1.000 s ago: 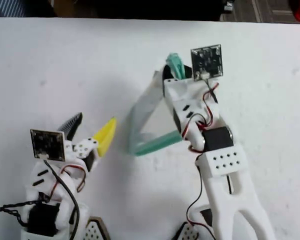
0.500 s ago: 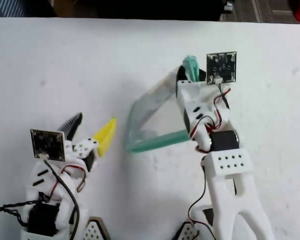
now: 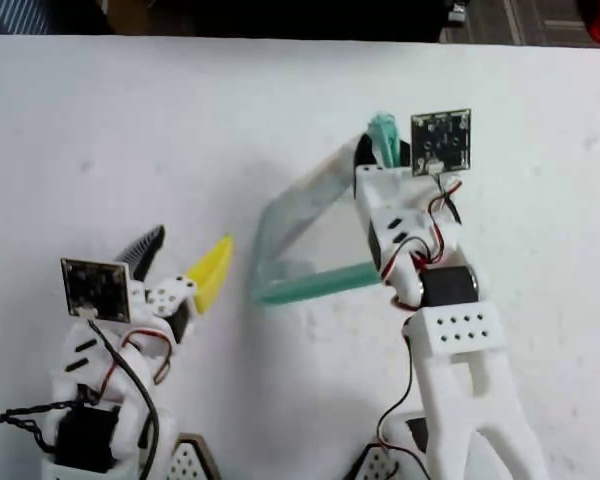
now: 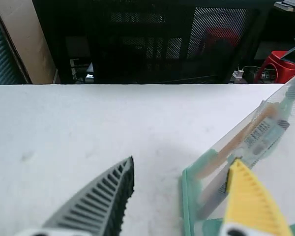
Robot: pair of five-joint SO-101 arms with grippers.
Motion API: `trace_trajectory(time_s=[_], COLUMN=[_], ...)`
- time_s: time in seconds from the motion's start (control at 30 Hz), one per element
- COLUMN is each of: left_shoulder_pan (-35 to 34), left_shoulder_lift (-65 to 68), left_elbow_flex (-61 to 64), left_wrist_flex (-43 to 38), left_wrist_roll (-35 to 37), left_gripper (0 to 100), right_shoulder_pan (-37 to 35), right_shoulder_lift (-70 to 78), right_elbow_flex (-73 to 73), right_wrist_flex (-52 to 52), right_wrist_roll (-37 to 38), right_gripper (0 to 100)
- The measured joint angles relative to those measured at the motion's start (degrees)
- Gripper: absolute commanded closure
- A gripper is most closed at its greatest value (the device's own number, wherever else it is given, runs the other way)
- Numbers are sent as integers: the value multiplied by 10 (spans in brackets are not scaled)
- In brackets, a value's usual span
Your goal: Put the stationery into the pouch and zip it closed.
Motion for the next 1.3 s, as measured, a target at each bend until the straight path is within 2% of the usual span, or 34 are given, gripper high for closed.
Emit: trace_trajectory(time_s=[0.17, 0.23, 0.6, 1.0, 1.07, 1.17, 1.3], left_shoulder_pan=[0, 0, 0, 0, 0, 0, 0], left_shoulder_lift=[0, 0, 0, 0, 0, 0, 0], left_elbow_flex=[0, 0, 0, 0, 0, 0, 0], left_wrist_flex=[0, 0, 0, 0, 0, 0, 0], left_wrist_roll=[0, 0, 0, 0, 0, 0, 0], left_gripper=[688, 688, 688, 688, 688, 688, 688], right_shoulder_pan=[16, 18, 45, 72, 72, 76, 107], right_shoulder_lift=[0, 1, 10, 63, 106, 186, 280], right_elbow_flex=[11, 20, 30, -75, -121, -196, -268], right_wrist_flex=[4, 16, 51, 199, 237, 283, 304], right_wrist_roll=[60, 67, 76, 77, 77, 77, 77], right_gripper=[749, 702, 702, 705, 720, 793, 990])
